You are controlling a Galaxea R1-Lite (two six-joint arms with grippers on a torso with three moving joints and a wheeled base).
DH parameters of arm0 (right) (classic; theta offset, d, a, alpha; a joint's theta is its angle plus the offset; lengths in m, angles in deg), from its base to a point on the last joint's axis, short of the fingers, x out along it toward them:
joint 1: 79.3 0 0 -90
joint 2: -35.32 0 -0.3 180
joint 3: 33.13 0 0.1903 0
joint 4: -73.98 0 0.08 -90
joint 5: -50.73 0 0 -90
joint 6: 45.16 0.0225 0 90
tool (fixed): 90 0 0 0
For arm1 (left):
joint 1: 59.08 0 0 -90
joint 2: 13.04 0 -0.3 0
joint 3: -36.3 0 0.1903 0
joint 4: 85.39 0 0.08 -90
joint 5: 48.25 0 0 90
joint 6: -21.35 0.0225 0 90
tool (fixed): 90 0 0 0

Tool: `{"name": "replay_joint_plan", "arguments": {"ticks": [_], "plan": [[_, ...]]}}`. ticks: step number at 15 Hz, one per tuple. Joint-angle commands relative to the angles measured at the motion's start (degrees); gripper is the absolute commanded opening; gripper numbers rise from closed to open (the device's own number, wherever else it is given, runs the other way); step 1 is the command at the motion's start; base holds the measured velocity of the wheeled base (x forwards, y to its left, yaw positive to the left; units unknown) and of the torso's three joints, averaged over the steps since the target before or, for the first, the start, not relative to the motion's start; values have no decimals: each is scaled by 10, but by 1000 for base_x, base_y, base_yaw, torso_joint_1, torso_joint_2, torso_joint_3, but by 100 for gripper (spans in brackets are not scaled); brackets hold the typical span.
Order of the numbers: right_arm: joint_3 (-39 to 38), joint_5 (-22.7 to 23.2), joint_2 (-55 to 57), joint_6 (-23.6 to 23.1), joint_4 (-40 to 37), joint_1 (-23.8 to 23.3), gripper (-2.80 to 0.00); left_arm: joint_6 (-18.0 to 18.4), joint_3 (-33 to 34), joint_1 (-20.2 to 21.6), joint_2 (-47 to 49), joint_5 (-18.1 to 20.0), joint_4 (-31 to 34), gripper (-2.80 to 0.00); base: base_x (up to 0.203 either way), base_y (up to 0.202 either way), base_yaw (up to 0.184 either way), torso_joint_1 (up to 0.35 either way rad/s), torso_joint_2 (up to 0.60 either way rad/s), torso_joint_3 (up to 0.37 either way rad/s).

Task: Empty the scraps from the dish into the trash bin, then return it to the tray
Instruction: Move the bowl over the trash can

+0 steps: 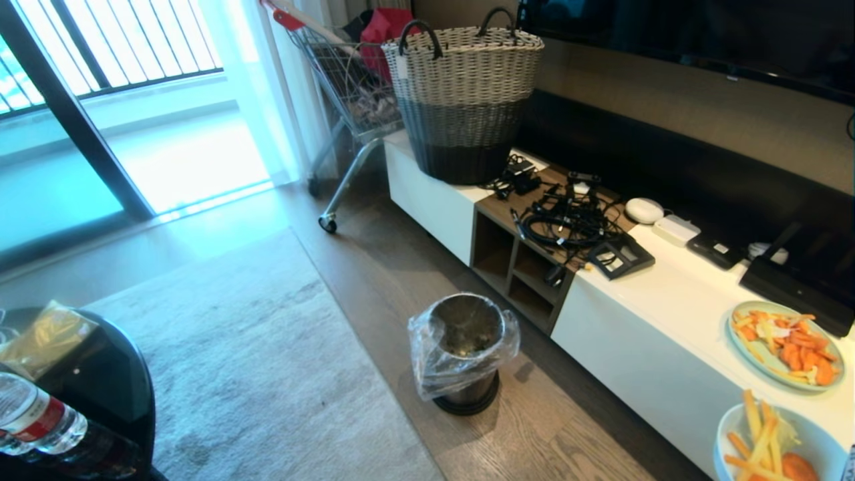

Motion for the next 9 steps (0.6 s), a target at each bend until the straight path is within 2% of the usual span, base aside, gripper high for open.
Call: {"name": "replay_joint_plan", "arguments": {"ticks": [1, 6, 9], "plan": [[13, 0, 21, 3, 7, 1, -280, -1, 0, 0, 0, 0, 0, -280, 0, 0, 0, 5, 2, -194], [57, 0, 85, 4, 30, 2, -280, -1, 0, 0, 0, 0, 0, -280, 0, 0, 0, 3, 4, -195], [61, -1, 106, 4, 56, 30, -280, 0, 0, 0, 0, 0, 0, -280, 0, 0, 0, 1, 2, -199]]}}
